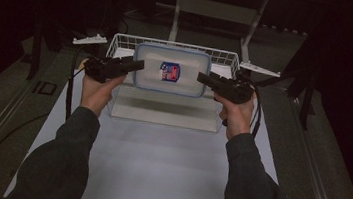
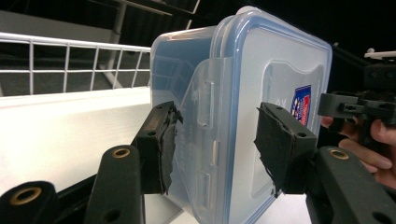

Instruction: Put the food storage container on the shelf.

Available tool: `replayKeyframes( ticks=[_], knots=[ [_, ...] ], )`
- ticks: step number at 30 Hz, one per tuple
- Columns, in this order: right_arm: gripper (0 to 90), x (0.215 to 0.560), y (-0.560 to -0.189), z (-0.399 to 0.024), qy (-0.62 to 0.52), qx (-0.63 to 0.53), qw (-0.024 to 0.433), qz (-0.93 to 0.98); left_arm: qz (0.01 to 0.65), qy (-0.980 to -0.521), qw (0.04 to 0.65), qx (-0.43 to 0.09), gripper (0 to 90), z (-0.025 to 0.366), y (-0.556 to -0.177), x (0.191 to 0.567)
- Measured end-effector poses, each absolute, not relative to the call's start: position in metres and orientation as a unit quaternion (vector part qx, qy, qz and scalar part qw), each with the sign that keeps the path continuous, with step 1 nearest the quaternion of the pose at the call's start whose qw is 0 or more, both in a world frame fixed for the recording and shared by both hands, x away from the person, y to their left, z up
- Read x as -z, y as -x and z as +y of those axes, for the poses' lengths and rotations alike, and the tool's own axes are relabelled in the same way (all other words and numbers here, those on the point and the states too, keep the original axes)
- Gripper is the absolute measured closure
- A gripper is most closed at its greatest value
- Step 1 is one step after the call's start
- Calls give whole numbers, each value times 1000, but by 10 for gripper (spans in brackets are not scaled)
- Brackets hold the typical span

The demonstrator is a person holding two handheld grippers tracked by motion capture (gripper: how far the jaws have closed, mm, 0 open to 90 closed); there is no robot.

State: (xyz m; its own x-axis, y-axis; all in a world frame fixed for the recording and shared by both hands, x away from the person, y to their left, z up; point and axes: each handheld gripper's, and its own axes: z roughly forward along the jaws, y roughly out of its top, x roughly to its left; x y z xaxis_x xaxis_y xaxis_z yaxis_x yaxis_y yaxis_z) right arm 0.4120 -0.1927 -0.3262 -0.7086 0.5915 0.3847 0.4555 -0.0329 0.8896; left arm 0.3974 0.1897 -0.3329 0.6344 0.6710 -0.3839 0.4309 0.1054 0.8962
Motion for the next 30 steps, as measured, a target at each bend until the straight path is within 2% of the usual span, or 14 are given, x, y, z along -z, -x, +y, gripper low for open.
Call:
replayKeyframes(
  ticks=[14, 18, 20, 23, 25, 27, 30],
  knots=[
    [510, 331, -426, -194, -405, -614, 31, 676, 440, -661, 600, -104, 476, 184, -403, 326],
    [507, 330, -429, -193, -411, -613, 31, 674, 448, -660, 591, -121, 470, 181, -404, 324],
    [505, 330, -430, -193, -412, -611, 32, 675, 450, -665, 582, -131, 507, 179, -404, 325],
    [474, 329, -433, -190, -423, -604, 40, 674, 455, -681, 555, -144, 498, 172, -407, 329],
    [456, 330, -437, -189, -437, -597, 46, 671, 461, -680, 551, -146, 459, 170, -409, 332],
    [496, 330, -442, -191, -448, -590, 54, 670, 463, -664, 572, -133, 473, 173, -410, 334],
    [449, 328, -445, -192, -467, -577, 76, 666, 466, -679, 546, -156, 469, 169, -410, 335]
  ],
)
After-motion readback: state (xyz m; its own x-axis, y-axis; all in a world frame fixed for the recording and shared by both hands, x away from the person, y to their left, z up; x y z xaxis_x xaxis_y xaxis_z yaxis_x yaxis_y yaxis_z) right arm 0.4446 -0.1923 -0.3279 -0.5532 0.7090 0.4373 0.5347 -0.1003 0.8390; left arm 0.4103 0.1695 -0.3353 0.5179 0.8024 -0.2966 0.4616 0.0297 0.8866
